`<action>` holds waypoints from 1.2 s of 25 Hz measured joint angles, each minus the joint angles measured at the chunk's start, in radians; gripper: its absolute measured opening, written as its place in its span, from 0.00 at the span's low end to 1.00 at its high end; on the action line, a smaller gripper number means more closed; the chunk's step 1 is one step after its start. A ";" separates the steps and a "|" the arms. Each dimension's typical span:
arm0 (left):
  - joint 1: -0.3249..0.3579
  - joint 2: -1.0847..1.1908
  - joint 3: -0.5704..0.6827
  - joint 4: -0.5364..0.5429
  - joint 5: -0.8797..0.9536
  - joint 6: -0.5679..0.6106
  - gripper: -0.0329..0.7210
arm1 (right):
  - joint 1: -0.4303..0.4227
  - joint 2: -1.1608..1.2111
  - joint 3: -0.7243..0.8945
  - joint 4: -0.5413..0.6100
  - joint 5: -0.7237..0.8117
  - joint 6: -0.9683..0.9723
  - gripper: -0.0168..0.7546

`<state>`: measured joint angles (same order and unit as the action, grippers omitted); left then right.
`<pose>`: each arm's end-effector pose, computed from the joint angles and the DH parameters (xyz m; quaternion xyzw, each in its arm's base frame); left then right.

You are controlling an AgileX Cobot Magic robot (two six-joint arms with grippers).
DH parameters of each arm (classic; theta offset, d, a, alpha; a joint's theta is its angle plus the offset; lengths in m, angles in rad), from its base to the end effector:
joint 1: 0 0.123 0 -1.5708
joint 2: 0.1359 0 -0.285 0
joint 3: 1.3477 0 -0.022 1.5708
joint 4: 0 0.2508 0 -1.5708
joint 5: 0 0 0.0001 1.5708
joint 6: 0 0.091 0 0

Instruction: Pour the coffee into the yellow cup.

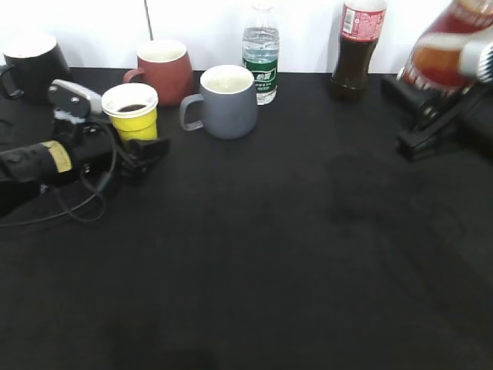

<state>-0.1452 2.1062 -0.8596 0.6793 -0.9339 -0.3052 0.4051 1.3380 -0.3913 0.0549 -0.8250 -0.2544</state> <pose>0.3610 -0.0992 0.0981 0.2619 0.7609 -0.2151 0.5534 0.2254 0.0927 0.2277 -0.2069 0.6891 0.0507 0.6927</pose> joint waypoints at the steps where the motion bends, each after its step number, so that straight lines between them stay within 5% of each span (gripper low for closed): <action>1: 0.000 -0.021 0.020 -0.002 0.018 0.000 0.87 | 0.000 0.045 0.000 0.017 -0.030 0.000 0.72; 8: 0.006 -0.133 0.143 -0.002 0.085 -0.001 0.87 | 0.000 0.391 -0.087 0.118 -0.229 0.042 0.72; 13: 0.006 -0.284 0.241 0.014 0.105 -0.003 0.85 | 0.000 0.626 -0.254 0.246 -0.238 0.112 0.72; 22: 0.006 -0.444 0.263 0.070 0.106 -0.021 0.82 | -0.003 0.724 -0.361 0.322 -0.093 0.116 0.72; 30: 0.006 -0.444 0.263 0.117 0.182 -0.104 0.82 | -0.003 0.612 -0.358 0.332 0.199 0.116 0.78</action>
<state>-0.1389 1.6620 -0.5968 0.7965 -0.7518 -0.4091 0.4022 1.9501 -0.7496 0.3874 -0.6264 -0.1387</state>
